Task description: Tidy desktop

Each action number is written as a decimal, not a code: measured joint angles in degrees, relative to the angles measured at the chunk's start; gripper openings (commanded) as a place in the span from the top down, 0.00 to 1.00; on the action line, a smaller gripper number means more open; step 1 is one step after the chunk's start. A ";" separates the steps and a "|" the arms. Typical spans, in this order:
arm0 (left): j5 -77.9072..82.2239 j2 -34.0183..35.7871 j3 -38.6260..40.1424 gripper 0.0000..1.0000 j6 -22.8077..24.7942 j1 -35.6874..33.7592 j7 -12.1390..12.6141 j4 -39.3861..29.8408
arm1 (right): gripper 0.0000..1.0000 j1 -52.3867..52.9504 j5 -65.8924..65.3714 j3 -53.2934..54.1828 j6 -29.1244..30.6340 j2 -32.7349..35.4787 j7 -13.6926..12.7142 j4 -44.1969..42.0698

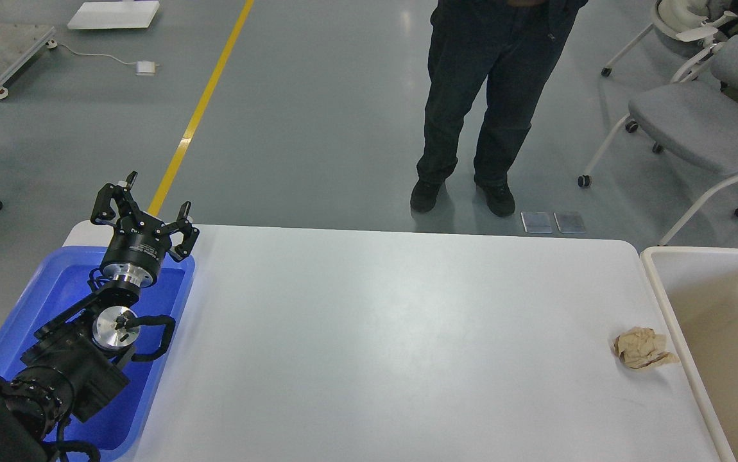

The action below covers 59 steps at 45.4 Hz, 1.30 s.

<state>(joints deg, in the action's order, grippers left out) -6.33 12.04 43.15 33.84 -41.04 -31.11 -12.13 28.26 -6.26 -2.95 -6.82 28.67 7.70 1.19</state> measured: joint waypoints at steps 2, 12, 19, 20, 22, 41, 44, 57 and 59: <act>0.00 0.00 0.00 0.00 0.00 0.00 0.00 0.00 | 1.00 -0.17 0.03 0.18 -0.08 -0.15 -0.01 -0.02; 0.00 0.00 0.00 0.00 0.00 0.00 0.00 0.00 | 1.00 -0.71 0.14 1.31 -0.29 -0.64 -0.04 -0.02; 0.00 0.00 0.00 0.00 0.00 0.00 0.00 0.00 | 1.00 -0.87 0.17 1.72 -0.35 -0.78 -0.04 -0.02; 0.00 0.00 0.00 0.00 0.00 0.00 0.00 0.00 | 1.00 -0.89 0.18 1.76 -0.36 -0.79 -0.01 -0.01; 0.00 0.00 0.00 0.00 0.00 0.00 0.00 0.00 | 1.00 -0.91 0.18 1.82 -0.37 -0.80 0.02 0.04; 0.00 0.00 0.00 0.00 0.00 0.00 0.00 0.00 | 0.00 -1.00 0.21 2.66 -0.41 -1.53 0.31 0.33; 0.00 0.00 0.00 0.00 0.00 0.00 0.00 0.00 | 0.00 -0.99 0.21 2.76 -0.36 -1.64 0.34 0.42; 0.00 0.00 0.00 0.00 0.00 0.00 0.00 0.00 | 0.00 0.13 0.20 3.04 -0.31 -2.26 0.37 0.61; 0.00 0.00 0.00 0.00 0.00 0.00 0.00 0.00 | 0.00 0.53 0.21 3.11 -0.31 -2.23 0.36 0.62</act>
<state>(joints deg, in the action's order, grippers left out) -6.33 12.04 43.15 33.84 -41.04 -31.11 -12.13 28.79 -6.06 0.16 -7.13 26.44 8.07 1.81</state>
